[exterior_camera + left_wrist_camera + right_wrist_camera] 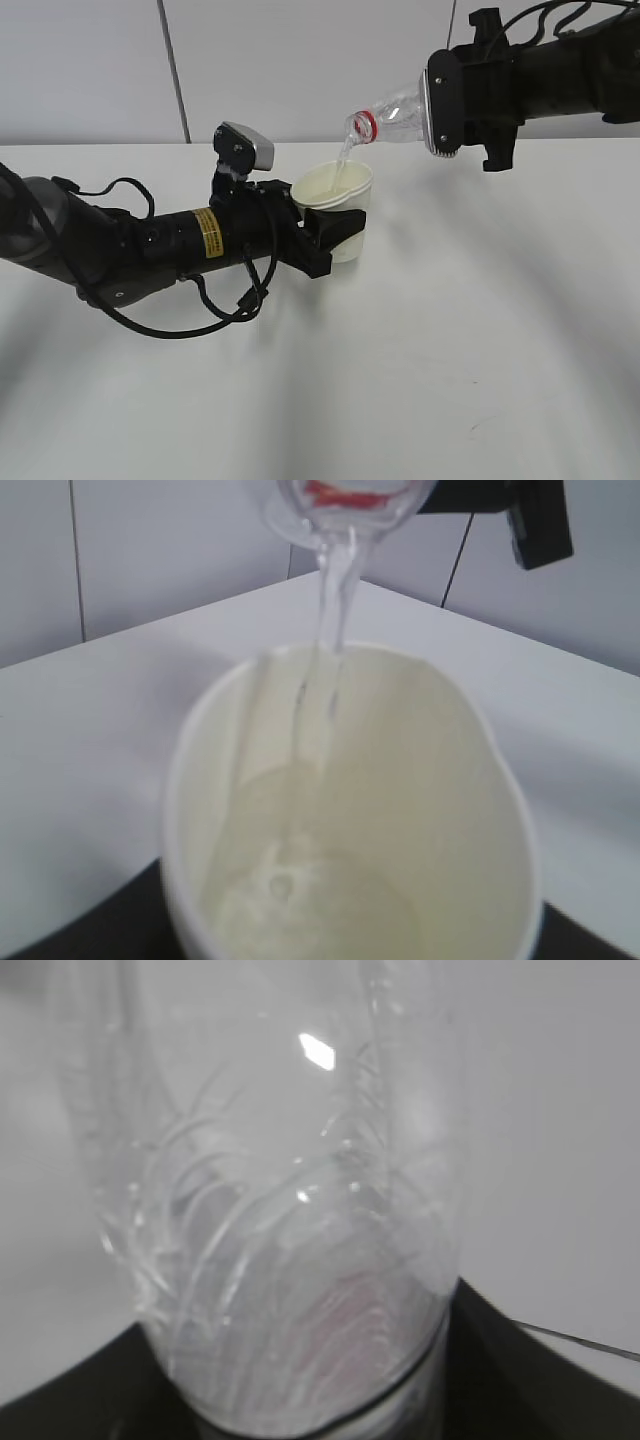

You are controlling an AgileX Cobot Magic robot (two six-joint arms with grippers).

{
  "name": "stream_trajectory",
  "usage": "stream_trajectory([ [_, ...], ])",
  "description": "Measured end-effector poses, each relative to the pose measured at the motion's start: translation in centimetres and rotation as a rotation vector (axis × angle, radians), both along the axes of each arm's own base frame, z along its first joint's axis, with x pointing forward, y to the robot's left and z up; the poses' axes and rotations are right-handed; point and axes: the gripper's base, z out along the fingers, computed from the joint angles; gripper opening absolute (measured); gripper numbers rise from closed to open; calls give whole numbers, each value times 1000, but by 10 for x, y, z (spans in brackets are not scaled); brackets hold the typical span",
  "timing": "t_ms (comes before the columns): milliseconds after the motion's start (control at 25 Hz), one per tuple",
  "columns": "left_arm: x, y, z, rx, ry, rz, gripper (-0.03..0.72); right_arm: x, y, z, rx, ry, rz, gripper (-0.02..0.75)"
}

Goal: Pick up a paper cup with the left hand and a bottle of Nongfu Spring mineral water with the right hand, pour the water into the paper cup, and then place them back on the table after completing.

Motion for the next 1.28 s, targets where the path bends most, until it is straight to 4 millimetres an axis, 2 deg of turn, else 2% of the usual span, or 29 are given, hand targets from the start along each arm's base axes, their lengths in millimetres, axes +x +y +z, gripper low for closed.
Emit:
stream_trajectory([
  [360, 1, 0, 0, -6, 4, 12, 368, 0, 1, 0, 59, 19, -22, 408],
  [600, 2, 1, 0, -11, 9, 29, 368, 0, 1, 0, 167, 50, -76, 408],
  [1280, 5, 5, -2, 12, 22, 51, 368, -1, 2, 0, 669, 198, -342, 408],
])
